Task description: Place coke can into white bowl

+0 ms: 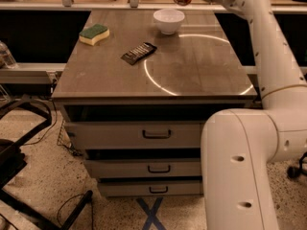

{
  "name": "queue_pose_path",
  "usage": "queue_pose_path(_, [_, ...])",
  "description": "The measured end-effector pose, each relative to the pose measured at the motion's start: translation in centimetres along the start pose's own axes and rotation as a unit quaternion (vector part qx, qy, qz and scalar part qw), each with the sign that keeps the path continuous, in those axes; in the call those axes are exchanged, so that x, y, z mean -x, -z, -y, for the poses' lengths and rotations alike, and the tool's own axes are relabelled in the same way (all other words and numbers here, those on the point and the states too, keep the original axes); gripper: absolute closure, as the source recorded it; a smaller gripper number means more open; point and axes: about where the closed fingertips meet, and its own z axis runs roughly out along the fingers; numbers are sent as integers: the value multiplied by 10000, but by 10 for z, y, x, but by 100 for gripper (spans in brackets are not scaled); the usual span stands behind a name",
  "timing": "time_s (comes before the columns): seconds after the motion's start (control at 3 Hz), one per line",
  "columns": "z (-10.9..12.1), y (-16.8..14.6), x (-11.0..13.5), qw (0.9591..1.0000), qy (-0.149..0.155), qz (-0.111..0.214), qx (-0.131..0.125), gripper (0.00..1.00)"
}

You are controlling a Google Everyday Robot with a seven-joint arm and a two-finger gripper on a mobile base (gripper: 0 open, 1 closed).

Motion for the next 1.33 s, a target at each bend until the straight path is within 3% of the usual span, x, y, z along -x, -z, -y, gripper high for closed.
queue_pose_path(0.67, [-2,-32,-32,9994,158,-282,-149,100])
queue_pose_path(1.33, [-23,-49,-53,9981,78,-608,55,100])
